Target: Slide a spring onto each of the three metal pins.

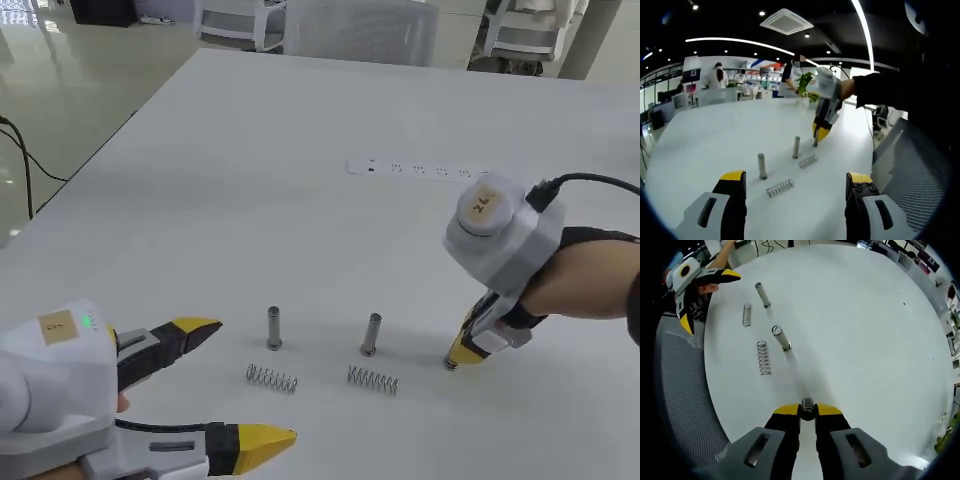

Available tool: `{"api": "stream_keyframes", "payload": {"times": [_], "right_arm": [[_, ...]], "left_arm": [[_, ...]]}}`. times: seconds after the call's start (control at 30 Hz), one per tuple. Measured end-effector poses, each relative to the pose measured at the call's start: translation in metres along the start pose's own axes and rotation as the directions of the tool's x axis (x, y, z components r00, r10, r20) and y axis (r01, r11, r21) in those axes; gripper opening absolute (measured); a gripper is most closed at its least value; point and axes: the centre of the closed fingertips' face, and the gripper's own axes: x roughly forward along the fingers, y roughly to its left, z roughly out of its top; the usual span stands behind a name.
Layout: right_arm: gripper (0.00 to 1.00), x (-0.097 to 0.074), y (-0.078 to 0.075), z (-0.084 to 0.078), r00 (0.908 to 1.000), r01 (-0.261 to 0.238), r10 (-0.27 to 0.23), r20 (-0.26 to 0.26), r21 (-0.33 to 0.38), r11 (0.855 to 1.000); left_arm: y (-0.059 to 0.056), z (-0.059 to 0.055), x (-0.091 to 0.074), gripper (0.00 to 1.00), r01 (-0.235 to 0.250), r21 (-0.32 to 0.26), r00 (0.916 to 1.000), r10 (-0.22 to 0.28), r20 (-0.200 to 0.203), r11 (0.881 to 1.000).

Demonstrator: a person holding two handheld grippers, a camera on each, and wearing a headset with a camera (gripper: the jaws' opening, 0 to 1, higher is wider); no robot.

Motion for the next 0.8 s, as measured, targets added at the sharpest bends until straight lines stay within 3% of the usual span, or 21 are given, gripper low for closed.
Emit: {"api": "stream_keyframes", "payload": {"times": [0.3, 0.47, 0.8], "right_arm": [[0.10, 0.001, -0.001, 0.001, 0.9999, -0.002, 0.002, 0.015, -0.012, 1.000], [0.19, 0.000, 0.001, 0.002, 0.9995, -0.007, 0.008, 0.031, -0.023, 1.000], [0.29, -0.015, -0.002, 0.014, 0.9935, 0.039, -0.034, 0.108, -0.044, 0.998]], "left_arm": [[0.000, 0.000, 0.000, 0.78, 0.001, 0.002, 1.0000, -0.001, 0.001, 1.000], [0.001, 0.000, 0.000, 0.78, 0.003, 0.003, 1.0000, -0.003, -0.001, 1.000], [0.000, 0.000, 0.002, 0.78, 0.009, 0.006, 0.9999, -0.009, -0.005, 1.000]]}}
